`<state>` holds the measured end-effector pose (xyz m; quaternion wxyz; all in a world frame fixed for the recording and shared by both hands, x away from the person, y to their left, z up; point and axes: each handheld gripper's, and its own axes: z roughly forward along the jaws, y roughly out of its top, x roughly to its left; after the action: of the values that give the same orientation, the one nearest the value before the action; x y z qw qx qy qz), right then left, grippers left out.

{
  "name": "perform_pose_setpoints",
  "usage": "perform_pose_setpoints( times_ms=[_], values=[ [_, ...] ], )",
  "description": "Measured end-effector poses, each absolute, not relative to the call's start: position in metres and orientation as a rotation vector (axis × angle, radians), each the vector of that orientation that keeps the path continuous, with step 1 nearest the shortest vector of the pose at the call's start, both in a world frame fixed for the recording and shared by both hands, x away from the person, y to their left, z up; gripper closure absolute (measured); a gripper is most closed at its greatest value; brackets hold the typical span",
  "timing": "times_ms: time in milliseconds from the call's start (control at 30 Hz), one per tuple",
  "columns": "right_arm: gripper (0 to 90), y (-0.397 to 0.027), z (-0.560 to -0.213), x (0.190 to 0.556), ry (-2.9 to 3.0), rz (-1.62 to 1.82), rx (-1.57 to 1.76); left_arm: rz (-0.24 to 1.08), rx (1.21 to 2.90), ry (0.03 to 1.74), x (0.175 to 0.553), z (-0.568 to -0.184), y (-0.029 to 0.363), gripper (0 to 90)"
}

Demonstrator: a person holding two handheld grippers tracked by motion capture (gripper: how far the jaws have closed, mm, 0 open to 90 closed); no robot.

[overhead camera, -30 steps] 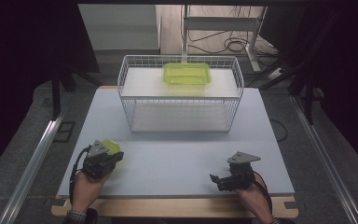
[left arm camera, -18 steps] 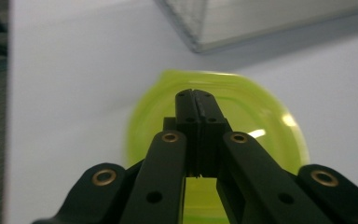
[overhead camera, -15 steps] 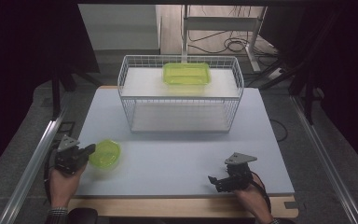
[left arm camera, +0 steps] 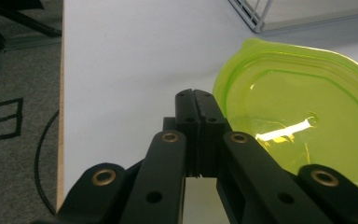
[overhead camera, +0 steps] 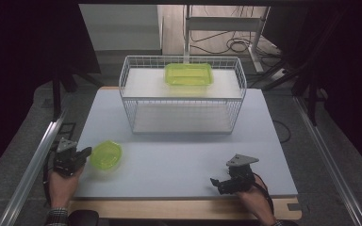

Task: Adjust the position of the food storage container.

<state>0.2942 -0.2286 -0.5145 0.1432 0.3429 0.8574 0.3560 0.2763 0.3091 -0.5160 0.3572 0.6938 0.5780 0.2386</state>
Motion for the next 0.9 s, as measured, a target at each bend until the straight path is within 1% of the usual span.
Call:
perform_pose_setpoints(
  times_ms=[233,500,833,900],
  values=[
    [3.7,-0.228,-0.515,0.294,2.477,1.024,0.985,0.599,1.809,1.460,0.284,-0.515,0.292,90.0],
    [3.7,-0.226,-0.516,0.294,2.488,1.013,0.977,0.560,1.855,1.383,0.294,-0.513,0.259,90.0],
    [3.7,-0.225,-0.516,0.295,2.494,1.012,0.977,0.453,1.934,1.256,0.296,-0.508,0.215,90.0],
    [3.8,-0.225,-0.516,0.294,2.494,1.009,0.977,0.472,1.934,1.245,0.295,-0.506,0.211,90.0]
  ],
)
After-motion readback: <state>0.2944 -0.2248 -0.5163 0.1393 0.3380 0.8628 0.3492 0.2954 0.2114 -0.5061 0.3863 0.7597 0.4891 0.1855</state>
